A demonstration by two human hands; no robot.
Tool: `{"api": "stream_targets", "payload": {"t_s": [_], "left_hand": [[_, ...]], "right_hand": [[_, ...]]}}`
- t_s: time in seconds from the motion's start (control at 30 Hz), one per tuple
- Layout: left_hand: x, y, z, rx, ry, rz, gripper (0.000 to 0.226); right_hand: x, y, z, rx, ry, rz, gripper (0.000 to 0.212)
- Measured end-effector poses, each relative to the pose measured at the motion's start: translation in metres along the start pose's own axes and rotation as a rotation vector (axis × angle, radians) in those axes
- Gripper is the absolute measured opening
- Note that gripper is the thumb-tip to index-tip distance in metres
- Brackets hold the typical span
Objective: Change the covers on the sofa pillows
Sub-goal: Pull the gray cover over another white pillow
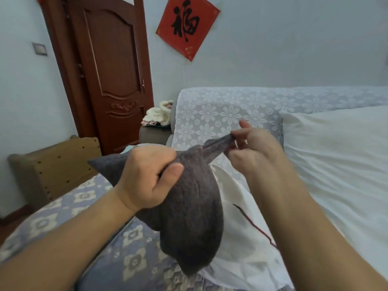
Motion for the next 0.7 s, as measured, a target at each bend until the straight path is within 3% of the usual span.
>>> {"api": "stream_targets", "payload": {"t_s": [0.1,0.23,0.33,0.43,0.53,0.6,0.7], "left_hand": [[0.017,-0.005,-0.020,0.147,0.101,0.053,0.057],[0.022,0.019,-0.048,0.523,0.401,-0.007,0.087],[0.028,0.038,-0.047,0.606,0.454,-0.068,0.097],[0.062,0.052,-0.055,0.599,0.324,0.016,0.092],[0.099,0.071,-0.075,0.648,0.147,0.206,0.063],[0.119,0.096,-0.096,0.691,0.018,0.324,0.060],[0.132,0.146,-0.132,0.820,-0.152,0.488,0.057]], "right_hand": [[-0.007,0.016,0.010,0.220,0.208,-0.176,0.043],[-0.007,-0.005,0.055,0.378,1.287,-0.408,0.046],[-0.018,-0.028,0.069,0.787,1.805,-0.300,0.040],[-0.016,-0.054,0.072,1.169,2.040,-0.159,0.013],[0.020,-0.070,0.072,1.221,2.218,-0.078,0.015],[0.029,-0.059,0.090,1.208,2.151,-0.131,0.018],[0.027,-0.007,0.116,1.273,1.854,-0.251,0.017]]}}
Point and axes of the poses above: each hand's wrist, its own y-axis away from the middle knuckle, its own x-axis out of the back of the hand, z = x × y, the point moved 7 cm from there along -y, towards the middle knuckle, and after that the axes turned 2 degrees about -x, right-handed, at the moved point
